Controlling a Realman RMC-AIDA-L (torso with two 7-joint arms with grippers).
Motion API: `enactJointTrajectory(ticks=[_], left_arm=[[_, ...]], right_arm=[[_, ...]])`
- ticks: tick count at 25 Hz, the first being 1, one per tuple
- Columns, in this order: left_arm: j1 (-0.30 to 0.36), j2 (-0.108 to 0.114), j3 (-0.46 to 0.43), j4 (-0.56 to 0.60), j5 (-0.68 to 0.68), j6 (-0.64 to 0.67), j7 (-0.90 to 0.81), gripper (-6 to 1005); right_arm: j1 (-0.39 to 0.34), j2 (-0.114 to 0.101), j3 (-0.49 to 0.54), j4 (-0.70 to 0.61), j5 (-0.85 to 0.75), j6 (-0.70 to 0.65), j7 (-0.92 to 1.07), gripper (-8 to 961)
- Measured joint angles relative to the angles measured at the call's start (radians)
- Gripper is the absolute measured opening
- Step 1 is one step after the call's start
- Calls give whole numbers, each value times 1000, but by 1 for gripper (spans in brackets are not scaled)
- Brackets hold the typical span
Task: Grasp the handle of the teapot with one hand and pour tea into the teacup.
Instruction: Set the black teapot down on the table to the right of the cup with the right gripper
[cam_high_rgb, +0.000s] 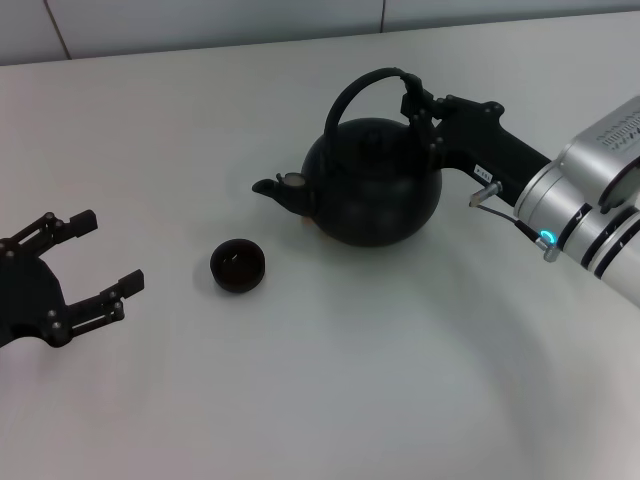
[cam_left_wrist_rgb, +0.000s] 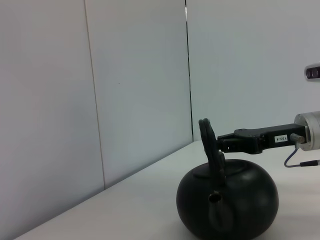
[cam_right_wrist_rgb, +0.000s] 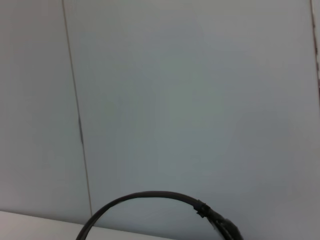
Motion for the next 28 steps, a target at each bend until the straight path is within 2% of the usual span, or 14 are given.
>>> enactJointTrajectory(ticks=[23,28], left_arm=[[1,0,0,0,0,0,0,859],[1,0,0,0,0,2,0,859]], right_arm=[[-1,1,5,1,3,-9,-25,85],[-1,1,4,1,3,-7,-25,195]])
